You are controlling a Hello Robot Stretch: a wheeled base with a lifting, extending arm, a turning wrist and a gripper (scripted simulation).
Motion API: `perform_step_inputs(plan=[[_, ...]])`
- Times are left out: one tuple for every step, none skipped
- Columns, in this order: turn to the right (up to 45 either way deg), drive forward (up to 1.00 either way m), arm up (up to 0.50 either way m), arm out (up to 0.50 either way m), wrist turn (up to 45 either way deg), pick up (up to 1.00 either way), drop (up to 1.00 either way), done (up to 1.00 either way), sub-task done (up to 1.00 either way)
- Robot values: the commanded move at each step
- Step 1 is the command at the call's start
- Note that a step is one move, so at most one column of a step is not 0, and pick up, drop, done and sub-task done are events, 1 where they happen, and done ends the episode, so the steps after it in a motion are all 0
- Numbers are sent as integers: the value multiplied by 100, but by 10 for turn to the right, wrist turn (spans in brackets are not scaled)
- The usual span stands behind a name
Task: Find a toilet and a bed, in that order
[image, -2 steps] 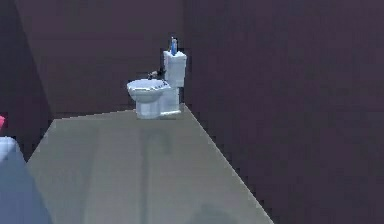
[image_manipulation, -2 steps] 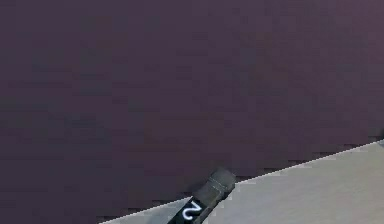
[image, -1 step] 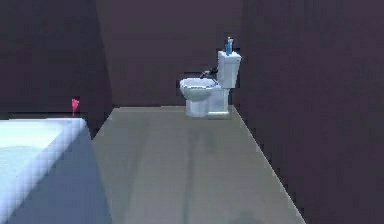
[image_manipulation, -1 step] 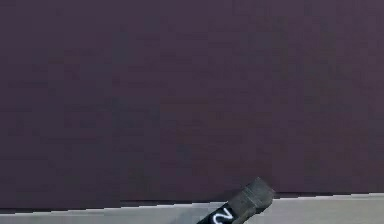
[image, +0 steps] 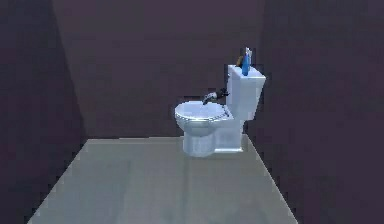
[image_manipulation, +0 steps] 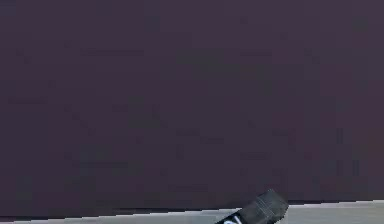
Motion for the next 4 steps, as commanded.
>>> perform_step_inputs(plan=[[-240, 0, 0, 0, 0, 0, 0, 0, 0], [0, 10, 0, 0, 0, 0, 0, 0, 0], [60, 0, 0, 0, 0, 0, 0, 0, 0], [0, 100, 0, 0, 0, 0, 0, 0, 0]])
